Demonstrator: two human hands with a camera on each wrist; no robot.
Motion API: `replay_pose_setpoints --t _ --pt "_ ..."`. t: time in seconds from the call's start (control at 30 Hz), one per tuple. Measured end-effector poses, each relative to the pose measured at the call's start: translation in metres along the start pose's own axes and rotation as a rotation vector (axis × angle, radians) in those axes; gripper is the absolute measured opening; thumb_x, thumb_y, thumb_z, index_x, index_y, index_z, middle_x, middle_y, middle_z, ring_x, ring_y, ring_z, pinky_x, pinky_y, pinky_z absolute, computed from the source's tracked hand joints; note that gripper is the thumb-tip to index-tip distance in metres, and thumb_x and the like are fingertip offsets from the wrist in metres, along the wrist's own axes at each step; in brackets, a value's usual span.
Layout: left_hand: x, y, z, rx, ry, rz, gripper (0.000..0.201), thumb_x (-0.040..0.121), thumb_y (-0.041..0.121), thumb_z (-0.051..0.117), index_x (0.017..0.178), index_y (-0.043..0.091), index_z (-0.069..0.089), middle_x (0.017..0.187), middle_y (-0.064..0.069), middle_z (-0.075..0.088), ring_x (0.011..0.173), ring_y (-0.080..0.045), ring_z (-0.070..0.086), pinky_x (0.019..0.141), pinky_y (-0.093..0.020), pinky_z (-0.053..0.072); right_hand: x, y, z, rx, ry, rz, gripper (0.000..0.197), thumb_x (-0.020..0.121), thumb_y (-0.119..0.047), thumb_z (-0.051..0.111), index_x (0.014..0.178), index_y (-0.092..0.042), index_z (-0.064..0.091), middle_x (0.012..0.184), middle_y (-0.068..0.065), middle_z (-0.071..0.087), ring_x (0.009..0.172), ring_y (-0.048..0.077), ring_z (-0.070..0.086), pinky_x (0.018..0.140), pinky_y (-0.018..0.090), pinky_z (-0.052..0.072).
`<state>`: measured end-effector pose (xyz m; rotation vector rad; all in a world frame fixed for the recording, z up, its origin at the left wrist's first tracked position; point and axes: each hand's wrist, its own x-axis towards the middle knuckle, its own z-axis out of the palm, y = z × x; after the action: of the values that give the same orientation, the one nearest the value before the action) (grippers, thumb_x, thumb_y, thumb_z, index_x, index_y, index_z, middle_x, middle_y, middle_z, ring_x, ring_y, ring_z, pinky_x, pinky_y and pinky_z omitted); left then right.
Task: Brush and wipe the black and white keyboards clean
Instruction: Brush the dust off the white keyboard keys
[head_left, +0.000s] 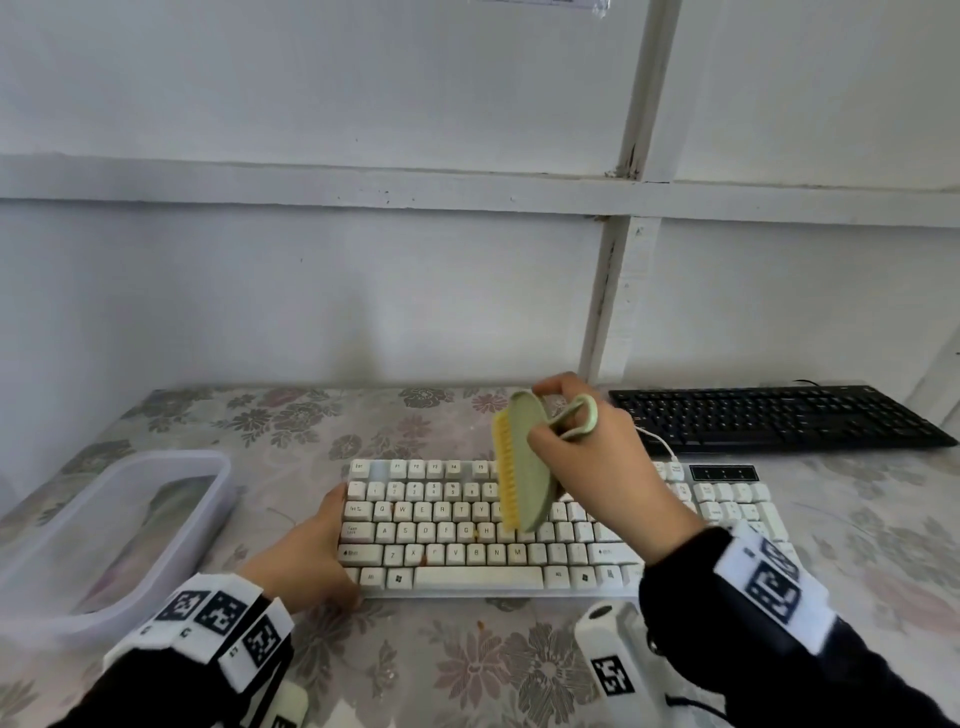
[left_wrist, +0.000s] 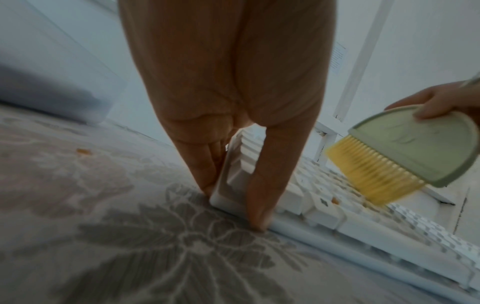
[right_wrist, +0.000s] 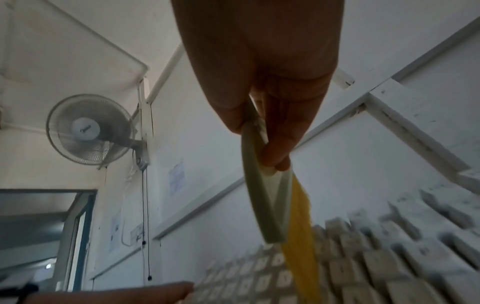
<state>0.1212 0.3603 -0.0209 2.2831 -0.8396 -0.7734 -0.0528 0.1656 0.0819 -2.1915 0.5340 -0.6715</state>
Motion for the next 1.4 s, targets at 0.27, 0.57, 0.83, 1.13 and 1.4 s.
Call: replay_pose_setpoints --t 0.27,0.57,0.83,1.13,1.4 --pt "-0.002 0.002 0.0 -0.011 -0.006 0.006 0.109 0.062 0.001 0.073 0.143 0.029 0.006 0.114 0.01 0.054 0.103 -0.007 0.054 0.073 -0.013 0.045 -0.02 0.017 0.022 -0.01 -0.19 0.026 0.013 0.086 -0.008 0.053 0.098 -0.014 0.052 0.063 -0.002 0.054 0.043 0.004 0.048 0.041 0.019 0.037" --pt "-0.003 0.003 0.0 -0.012 -0.007 0.003 0.109 0.062 0.001 0.074 0.143 0.03 0.006 0.112 0.011 0.054 0.102 -0.006 0.054 0.074 -0.014 0.045 -0.007 0.001 0.01 0.092 -0.075 0.016 0.014 0.087 -0.008 0.053 0.1 -0.013 0.053 0.067 0.003 0.059 0.049 0.01 0.049 0.041 0.022 0.042" --pt "-0.003 0.003 0.0 -0.011 -0.008 0.018 0.109 0.061 0.001 0.073 0.143 0.029 0.007 0.113 0.012 0.053 0.105 -0.009 0.053 0.084 -0.02 0.046 -0.025 0.013 0.024 0.049 -0.231 0.069 0.012 0.087 -0.01 0.053 0.098 -0.014 0.051 0.064 -0.001 0.054 0.048 0.008 0.046 0.044 0.026 0.04" --pt "-0.002 0.002 0.0 -0.038 -0.003 0.015 0.111 0.06 -0.002 0.073 0.144 0.03 0.007 0.113 0.011 0.055 0.104 -0.009 0.055 0.086 -0.024 0.048 -0.01 -0.002 0.011 0.109 -0.109 0.045 0.013 0.087 -0.008 0.052 0.099 -0.012 0.052 0.067 0.005 0.058 0.052 0.017 0.054 0.047 0.035 0.051" --pt "-0.002 0.0 0.0 -0.043 -0.011 0.014 0.112 0.054 0.004 0.073 0.143 0.031 0.01 0.117 0.008 0.053 0.107 -0.012 0.054 0.093 -0.032 0.049 -0.024 0.019 0.019 0.044 -0.2 0.086 0.013 0.087 -0.009 0.053 0.1 -0.012 0.052 0.063 -0.002 0.051 0.043 0.001 0.046 0.04 0.015 0.036"
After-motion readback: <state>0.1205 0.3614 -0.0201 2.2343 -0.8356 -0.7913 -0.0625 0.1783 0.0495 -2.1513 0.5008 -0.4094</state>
